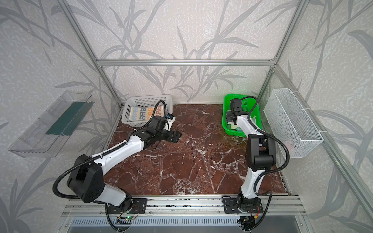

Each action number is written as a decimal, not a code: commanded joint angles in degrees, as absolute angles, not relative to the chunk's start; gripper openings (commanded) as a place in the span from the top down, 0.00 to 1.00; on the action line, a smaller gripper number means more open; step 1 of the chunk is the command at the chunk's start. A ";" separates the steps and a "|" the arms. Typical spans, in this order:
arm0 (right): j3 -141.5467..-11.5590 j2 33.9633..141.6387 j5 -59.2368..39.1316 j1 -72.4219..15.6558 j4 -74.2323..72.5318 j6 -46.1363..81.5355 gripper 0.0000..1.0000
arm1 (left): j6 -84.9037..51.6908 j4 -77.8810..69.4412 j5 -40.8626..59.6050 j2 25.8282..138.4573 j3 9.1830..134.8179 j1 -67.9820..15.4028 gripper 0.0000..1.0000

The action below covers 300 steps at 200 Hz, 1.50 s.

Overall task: Fold and stack the towels
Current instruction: 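Grasp the pale blue-and-cream towel in the green basket with the right gripper and lift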

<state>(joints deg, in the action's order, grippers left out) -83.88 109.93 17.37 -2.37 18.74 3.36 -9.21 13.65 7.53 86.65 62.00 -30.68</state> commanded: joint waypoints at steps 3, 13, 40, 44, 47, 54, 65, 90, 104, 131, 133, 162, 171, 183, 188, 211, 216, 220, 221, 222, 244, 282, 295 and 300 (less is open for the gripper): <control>-86.91 114.07 16.76 -2.22 16.75 3.78 0.09 | -9.24 14.16 6.99 87.80 63.87 -31.07 0.01; -88.05 115.95 16.99 -2.03 16.50 3.85 0.09 | -8.93 14.78 6.60 87.91 64.27 -31.17 0.01; -90.79 120.23 17.62 -1.44 16.26 4.36 0.10 | -8.24 15.83 5.35 88.39 64.76 -31.23 0.01; -91.10 120.77 17.89 -1.36 16.26 4.40 0.11 | -8.18 15.97 5.06 88.48 64.84 -31.26 0.01; -91.38 121.15 18.18 -1.32 16.22 4.42 0.11 | -8.19 16.07 4.75 88.52 64.85 -31.29 0.01; -91.79 121.99 18.44 -1.20 16.18 4.47 0.11 | -8.18 16.46 4.36 88.58 65.03 -31.24 0.01; -92.40 123.37 19.07 -0.89 16.04 4.41 0.12 | -8.56 16.79 3.55 88.51 65.06 -31.32 0.01; -93.64 125.57 18.91 -0.28 16.24 4.73 0.16 | -9.07 15.70 3.30 87.81 63.92 -31.30 0.01; -93.96 126.15 18.62 -0.11 16.24 4.65 0.20 | -9.17 15.48 3.58 87.58 63.64 -31.25 0.01; -93.87 125.95 17.50 0.46 15.86 4.64 0.40 | -9.24 15.89 3.93 87.97 63.81 -31.30 0.01; -93.82 125.90 17.40 0.51 15.83 4.65 0.43 | -9.30 15.90 4.02 87.96 63.81 -31.36 0.01; -92.98 124.31 16.34 1.36 15.23 4.09 0.85 | -9.24 15.91 4.56 87.83 63.46 -31.36 0.02; -92.63 123.46 15.63 1.57 14.97 3.37 0.95 | -9.24 15.84 4.48 87.68 63.24 -31.34 0.02; -91.99 122.01 15.43 1.67 14.10 1.83 1.00 | -9.28 15.58 4.23 87.37 62.91 -31.31 0.02; -91.69 121.20 15.64 1.67 13.69 1.38 1.00 | -9.31 15.39 4.07 87.21 62.70 -31.33 0.01; -89.72 116.57 16.16 1.62 11.28 -0.66 1.00 | -9.28 14.64 4.35 86.07 61.63 -31.32 0.01; -89.44 115.51 16.11 1.66 11.21 -0.88 1.00 | -9.00 14.47 5.08 85.77 61.33 -31.33 0.01; -89.26 114.43 16.02 1.59 11.16 -1.08 1.00 | -8.84 14.15 5.83 85.50 60.98 -31.36 0.01; -89.19 114.17 15.92 1.59 11.16 -1.20 1.00 | -8.77 14.06 6.03 85.42 60.90 -31.33 0.01; -89.11 113.91 15.91 1.58 11.12 -1.26 1.00 | -8.69 13.93 6.14 85.38 60.82 -31.35 0.01; -87.28 107.72 14.50 1.49 10.22 -1.40 1.00 | -8.54 11.99 7.76 84.09 59.19 -31.38 0.01; -84.72 98.12 9.78 -0.38 8.95 -4.81 1.00 | -7.56 11.86 8.82 83.60 58.00 -31.36 0.01; -84.44 93.91 7.90 -1.51 9.22 -6.41 1.00 | -7.45 10.81 9.20 82.98 56.82 -31.37 0.01; -84.38 92.79 7.15 -1.92 9.31 -6.72 1.00 | -7.33 10.37 9.23 82.69 56.37 -31.38 0.01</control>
<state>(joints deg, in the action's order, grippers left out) -85.41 98.04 11.60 0.08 10.61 -3.44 -8.51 12.53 7.73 85.41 58.46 -31.14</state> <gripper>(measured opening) 0.058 0.993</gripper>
